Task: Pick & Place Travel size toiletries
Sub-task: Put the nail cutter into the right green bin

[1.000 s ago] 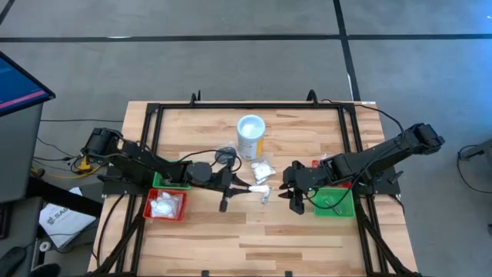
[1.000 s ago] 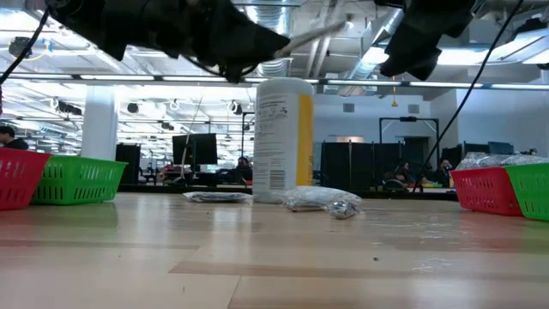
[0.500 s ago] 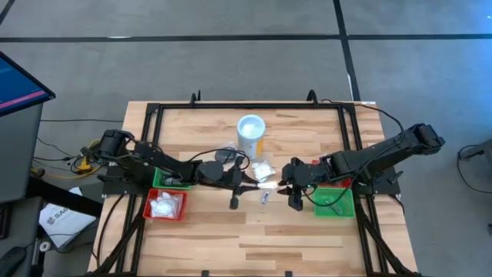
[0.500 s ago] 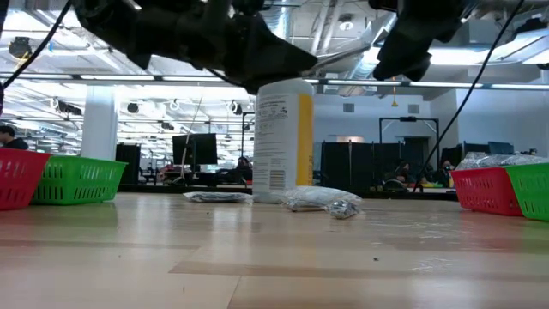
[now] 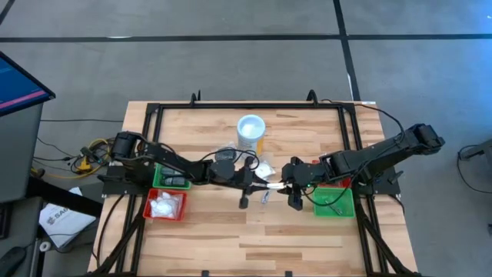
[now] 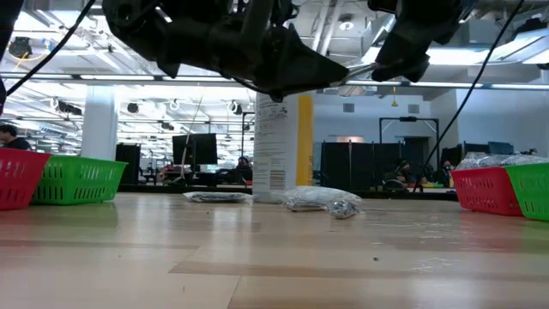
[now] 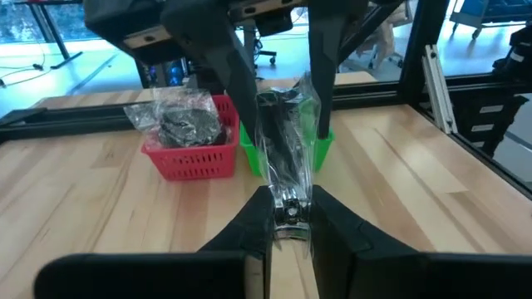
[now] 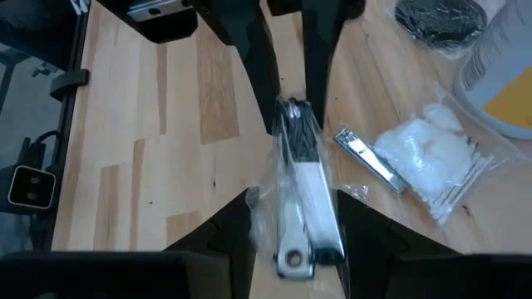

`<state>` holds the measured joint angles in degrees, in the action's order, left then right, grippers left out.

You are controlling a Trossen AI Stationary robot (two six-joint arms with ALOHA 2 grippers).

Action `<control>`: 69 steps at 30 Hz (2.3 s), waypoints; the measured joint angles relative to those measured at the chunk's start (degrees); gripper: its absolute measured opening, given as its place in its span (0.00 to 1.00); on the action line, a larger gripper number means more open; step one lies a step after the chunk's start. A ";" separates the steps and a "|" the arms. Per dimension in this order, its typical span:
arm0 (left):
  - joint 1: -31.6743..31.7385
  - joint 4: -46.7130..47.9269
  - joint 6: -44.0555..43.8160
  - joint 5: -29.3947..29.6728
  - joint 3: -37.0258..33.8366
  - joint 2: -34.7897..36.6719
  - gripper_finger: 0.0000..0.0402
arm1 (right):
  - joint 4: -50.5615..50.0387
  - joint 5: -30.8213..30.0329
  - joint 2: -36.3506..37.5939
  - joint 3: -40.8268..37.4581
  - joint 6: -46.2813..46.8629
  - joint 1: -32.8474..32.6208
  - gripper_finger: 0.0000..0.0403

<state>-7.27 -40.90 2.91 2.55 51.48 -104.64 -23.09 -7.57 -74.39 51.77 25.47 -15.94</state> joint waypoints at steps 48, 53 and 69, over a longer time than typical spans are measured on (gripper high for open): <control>0.13 0.12 0.22 -0.43 1.21 0.17 0.24 | -5.60 -0.56 0.10 0.02 -2.20 0.64 0.16; 0.23 0.92 0.27 -0.42 1.20 0.17 0.25 | -12.68 -0.50 0.61 0.02 3.78 0.59 0.16; 0.72 2.57 0.27 -0.40 1.18 0.17 0.25 | -31.48 1.07 5.71 0.07 30.50 -9.26 0.16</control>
<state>-6.55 -38.32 3.18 2.15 52.66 -104.47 -54.57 -6.51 -68.68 51.83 55.98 -25.21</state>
